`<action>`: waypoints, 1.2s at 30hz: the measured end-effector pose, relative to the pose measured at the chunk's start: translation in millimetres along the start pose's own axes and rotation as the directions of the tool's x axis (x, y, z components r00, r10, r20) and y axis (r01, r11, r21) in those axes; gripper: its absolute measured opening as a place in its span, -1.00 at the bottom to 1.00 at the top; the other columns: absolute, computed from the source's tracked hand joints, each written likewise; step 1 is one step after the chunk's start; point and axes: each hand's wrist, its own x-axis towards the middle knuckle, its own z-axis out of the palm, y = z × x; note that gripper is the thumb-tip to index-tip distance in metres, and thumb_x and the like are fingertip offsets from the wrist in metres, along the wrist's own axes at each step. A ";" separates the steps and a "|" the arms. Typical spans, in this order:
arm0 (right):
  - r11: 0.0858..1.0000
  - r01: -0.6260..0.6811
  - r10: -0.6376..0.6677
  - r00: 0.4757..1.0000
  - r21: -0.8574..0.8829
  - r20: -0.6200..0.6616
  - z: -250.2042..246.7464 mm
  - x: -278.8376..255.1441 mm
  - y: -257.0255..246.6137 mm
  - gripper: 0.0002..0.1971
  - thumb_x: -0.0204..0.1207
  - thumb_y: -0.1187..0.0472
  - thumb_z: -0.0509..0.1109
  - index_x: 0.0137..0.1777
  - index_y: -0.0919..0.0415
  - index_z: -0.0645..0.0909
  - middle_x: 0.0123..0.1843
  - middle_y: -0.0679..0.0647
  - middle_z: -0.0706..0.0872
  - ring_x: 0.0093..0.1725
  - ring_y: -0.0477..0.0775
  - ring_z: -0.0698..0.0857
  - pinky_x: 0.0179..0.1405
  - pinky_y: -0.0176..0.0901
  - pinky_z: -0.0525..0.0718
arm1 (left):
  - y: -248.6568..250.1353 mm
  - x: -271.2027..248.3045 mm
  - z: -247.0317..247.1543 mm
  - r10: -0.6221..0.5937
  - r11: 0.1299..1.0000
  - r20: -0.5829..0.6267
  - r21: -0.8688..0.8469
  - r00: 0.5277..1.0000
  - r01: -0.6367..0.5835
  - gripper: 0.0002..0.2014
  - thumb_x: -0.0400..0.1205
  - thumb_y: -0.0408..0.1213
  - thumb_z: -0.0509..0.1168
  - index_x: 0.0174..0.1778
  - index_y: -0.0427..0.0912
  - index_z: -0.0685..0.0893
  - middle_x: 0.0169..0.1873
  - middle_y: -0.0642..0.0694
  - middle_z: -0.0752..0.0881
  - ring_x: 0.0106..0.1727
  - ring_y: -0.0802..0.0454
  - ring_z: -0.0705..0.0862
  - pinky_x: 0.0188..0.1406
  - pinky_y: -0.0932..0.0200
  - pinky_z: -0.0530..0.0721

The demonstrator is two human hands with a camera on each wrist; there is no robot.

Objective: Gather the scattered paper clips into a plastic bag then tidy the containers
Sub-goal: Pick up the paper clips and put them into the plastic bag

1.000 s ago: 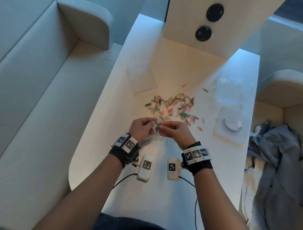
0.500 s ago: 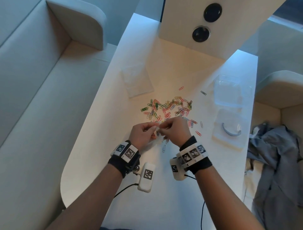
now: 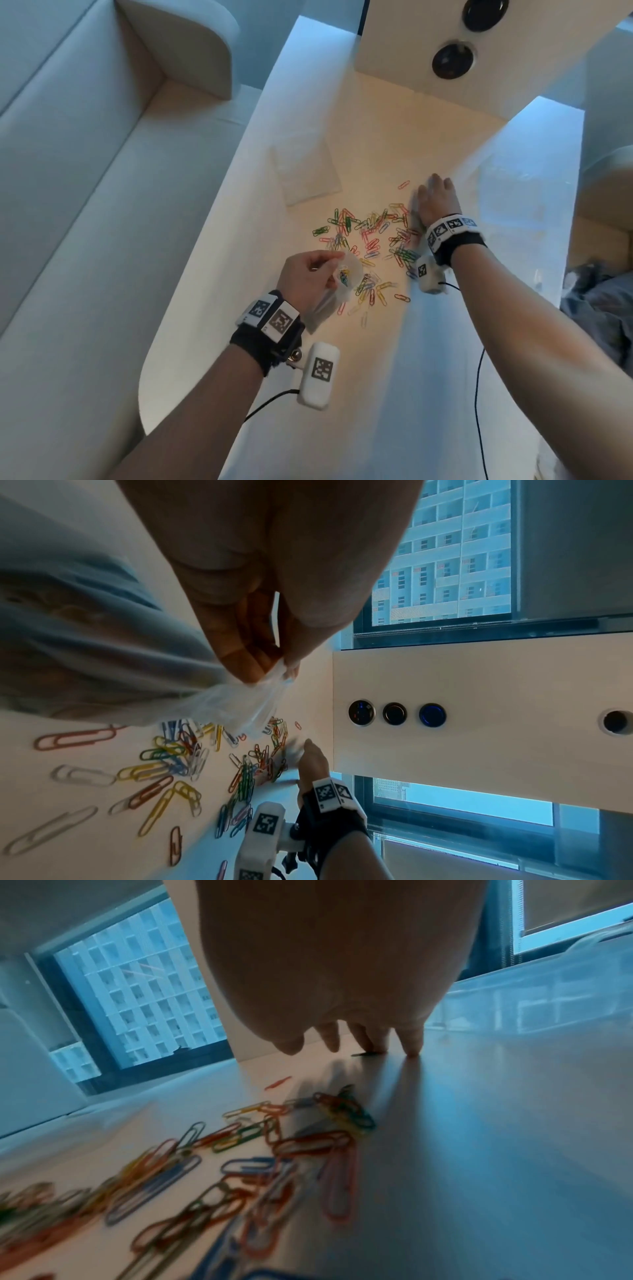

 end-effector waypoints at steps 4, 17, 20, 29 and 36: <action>0.923 0.352 -0.326 0.930 -0.154 0.169 4.3 -14.5 -19.1 -0.55 0.66 -0.02 0.00 0.52 0.05 0.27 0.56 0.20 0.35 0.50 0.25 0.40 0.42 0.35 0.45 | -0.4 0.9 -1.1 0.001 1.000 0.007 0.010 1.000 -0.001 -0.82 0.65 -0.29 0.34 0.09 -0.11 0.80 -0.12 -0.13 0.84 -0.31 0.13 0.70 -0.01 0.11 0.76; 0.731 0.615 -0.589 0.787 -0.295 0.182 6.6 -93.0 18.9 -0.72 0.62 0.30 0.33 0.31 0.17 0.65 0.26 0.16 0.70 0.20 0.21 0.68 0.31 0.03 0.66 | -8.3 -16.9 1.6 -0.009 1.000 0.007 -0.025 1.000 0.009 -0.82 0.65 -0.34 0.33 0.05 -0.08 0.82 -0.27 -0.05 0.80 -0.38 0.15 0.67 -0.15 0.19 0.69; 0.849 0.491 -0.480 0.871 -0.197 0.102 -0.1 -104.7 19.0 -0.80 0.61 0.31 0.36 0.14 0.20 0.76 0.08 0.15 0.79 0.04 0.17 0.74 0.23 0.01 0.70 | -9.2 -24.9 3.6 -0.031 0.998 -0.005 -0.056 0.999 0.031 -0.82 0.65 -0.34 0.33 0.00 -0.03 0.82 -0.33 -0.04 0.78 -0.36 0.11 0.66 -0.13 0.16 0.74; 0.111 -0.417 0.217 0.896 0.902 0.388 -13.8 -168.7 12.0 -0.75 0.49 0.47 0.46 0.17 0.40 0.70 0.08 0.30 0.79 0.07 0.14 0.80 0.09 -0.06 0.78 | -12.3 -32.6 8.4 -0.037 0.999 -0.026 -0.023 0.999 0.037 -0.84 0.65 -0.31 0.34 0.04 -0.08 0.82 -0.39 0.00 0.76 -0.37 0.13 0.68 0.02 0.06 0.75; -0.066 -0.463 -0.007 0.886 0.884 0.463 -11.4 -223.7 -32.7 -0.72 0.58 0.49 0.33 0.27 0.42 0.59 0.10 0.24 0.76 0.06 0.08 0.78 0.10 -0.19 0.77 | -15.8 -30.8 21.6 -0.040 0.999 -0.067 -0.026 0.997 0.038 -0.84 0.64 -0.35 0.35 0.07 -0.19 0.81 -0.45 -0.04 0.72 -0.41 0.07 0.67 -0.06 0.06 0.77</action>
